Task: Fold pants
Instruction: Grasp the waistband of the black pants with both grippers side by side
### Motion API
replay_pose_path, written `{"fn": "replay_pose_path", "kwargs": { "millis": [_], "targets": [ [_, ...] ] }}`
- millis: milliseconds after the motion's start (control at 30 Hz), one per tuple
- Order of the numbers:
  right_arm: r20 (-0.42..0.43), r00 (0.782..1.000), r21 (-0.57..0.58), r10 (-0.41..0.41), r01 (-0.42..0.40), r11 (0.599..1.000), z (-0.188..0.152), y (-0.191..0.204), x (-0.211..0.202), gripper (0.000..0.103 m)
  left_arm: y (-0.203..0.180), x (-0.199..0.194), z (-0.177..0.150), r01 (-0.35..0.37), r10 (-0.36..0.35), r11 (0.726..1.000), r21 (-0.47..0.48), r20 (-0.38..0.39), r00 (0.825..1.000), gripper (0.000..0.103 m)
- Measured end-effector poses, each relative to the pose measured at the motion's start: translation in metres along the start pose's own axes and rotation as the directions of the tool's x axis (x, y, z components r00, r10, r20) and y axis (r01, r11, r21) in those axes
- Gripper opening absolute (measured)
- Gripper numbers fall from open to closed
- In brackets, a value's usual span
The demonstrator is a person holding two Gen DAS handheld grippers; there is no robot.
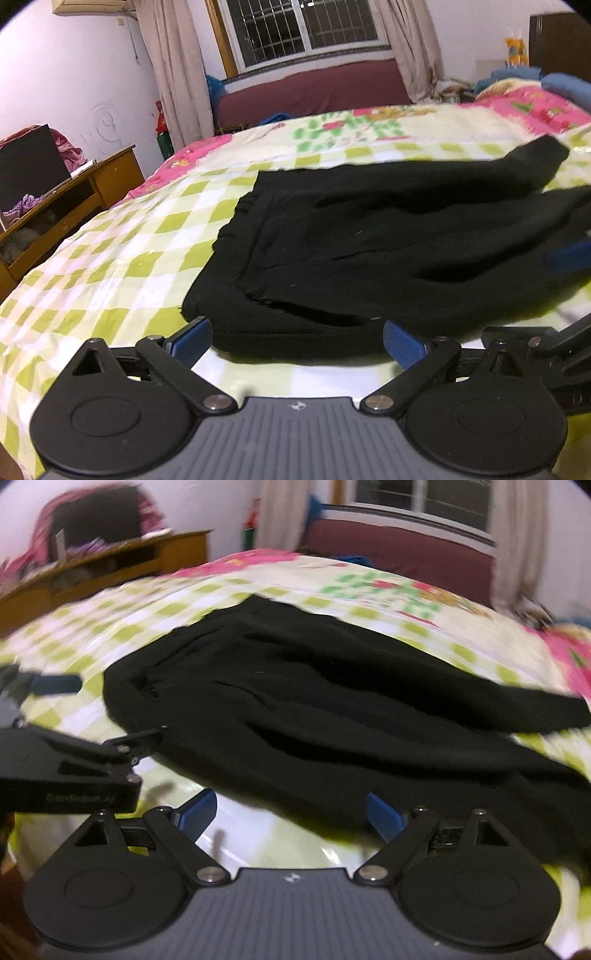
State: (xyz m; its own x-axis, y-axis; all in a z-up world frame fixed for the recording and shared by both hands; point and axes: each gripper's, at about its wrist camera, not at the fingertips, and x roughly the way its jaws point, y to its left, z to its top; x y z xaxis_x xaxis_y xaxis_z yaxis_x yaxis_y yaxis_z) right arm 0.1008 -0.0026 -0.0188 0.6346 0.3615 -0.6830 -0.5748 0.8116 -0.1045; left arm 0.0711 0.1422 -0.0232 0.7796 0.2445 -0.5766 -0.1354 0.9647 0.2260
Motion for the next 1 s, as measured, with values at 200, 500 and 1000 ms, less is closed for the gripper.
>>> {"fn": "replay_pose_path", "kwargs": {
  "millis": [200, 500, 1000],
  "targets": [
    [0.000, 1.000, -0.174, 0.022, -0.022, 0.984, 0.014, 0.030, 0.035, 0.081, 0.028, 0.017, 0.001, 0.017, -0.017, 0.999, -0.046, 0.005, 1.000, 0.103],
    [-0.044, 0.995, -0.182, 0.087, -0.093, 0.979, 0.030, 0.042, 0.056, 0.039, 0.058, 0.062, 0.004, 0.039, -0.044, 0.996, -0.080, -0.059, 0.997, 0.103],
    [-0.102, 0.972, -0.175, 0.212, -0.228, 0.958, 0.036, 0.108, 0.040, 0.015, 0.112, 0.033, -0.021, -0.012, 0.003, 0.996, -0.088, -0.104, 0.995, 0.049]
  ]
}}
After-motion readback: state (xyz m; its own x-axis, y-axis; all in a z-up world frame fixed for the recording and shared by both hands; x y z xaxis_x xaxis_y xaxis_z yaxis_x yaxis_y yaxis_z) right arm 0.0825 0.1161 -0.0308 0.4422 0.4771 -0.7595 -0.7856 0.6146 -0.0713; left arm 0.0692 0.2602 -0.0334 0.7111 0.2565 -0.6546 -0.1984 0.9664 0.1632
